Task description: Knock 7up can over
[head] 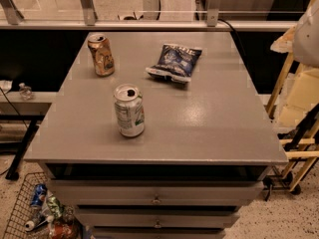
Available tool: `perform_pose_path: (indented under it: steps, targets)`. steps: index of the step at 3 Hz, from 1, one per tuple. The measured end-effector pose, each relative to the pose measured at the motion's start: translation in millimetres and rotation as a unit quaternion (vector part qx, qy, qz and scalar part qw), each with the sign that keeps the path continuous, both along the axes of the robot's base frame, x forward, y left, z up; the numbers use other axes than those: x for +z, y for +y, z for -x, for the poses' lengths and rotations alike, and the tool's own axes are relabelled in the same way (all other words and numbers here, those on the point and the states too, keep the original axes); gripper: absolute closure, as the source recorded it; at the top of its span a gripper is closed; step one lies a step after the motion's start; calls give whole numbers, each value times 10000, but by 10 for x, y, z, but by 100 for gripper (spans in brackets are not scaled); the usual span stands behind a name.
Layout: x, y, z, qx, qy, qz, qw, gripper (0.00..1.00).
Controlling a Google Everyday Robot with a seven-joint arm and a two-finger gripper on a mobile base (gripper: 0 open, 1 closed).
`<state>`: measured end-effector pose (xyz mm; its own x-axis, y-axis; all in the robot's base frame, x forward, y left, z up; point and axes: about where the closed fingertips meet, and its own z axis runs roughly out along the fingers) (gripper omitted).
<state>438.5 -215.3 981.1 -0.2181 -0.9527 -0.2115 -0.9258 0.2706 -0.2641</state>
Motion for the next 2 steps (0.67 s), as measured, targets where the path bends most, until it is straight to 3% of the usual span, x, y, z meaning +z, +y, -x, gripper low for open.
perform_pose_path:
  steps: [1, 2]
  targets:
    - [1, 0, 0, 0, -1, 0, 10000, 0]
    - [-52, 101, -44, 127, -16, -452, 9989, 0]
